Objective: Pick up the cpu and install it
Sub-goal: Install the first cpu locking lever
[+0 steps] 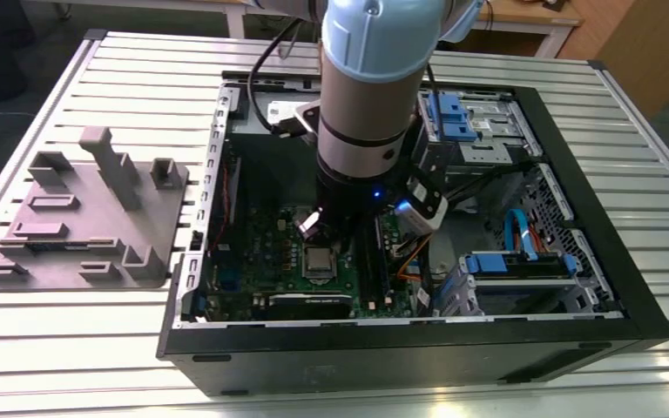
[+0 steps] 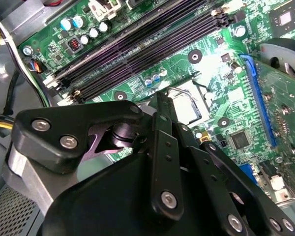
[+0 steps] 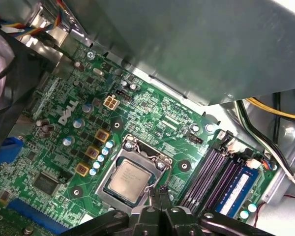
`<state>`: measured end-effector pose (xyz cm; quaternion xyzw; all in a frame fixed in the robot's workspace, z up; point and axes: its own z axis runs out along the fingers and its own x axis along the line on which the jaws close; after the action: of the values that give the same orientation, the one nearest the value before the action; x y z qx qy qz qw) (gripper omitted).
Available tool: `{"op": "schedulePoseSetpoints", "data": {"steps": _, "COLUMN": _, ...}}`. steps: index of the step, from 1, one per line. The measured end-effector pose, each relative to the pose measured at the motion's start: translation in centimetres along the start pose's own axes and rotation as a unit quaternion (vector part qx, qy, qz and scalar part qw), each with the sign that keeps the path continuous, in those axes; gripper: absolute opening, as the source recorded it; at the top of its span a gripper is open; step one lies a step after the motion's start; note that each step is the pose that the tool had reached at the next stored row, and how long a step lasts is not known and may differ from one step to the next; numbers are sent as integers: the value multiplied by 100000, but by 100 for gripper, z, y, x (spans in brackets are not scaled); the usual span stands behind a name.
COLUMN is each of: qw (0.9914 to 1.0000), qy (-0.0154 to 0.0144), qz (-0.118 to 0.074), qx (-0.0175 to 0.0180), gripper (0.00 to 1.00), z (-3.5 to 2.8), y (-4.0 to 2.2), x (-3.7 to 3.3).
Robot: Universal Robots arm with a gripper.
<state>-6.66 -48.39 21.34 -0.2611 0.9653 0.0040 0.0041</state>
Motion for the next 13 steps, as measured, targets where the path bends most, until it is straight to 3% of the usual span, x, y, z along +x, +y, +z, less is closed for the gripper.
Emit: {"op": "schedulePoseSetpoints", "data": {"steps": 13, "qw": 100000, "qy": 1, "qz": 177, "qx": 9, "gripper": 10, "z": 36, "y": -126, "x": 66}}
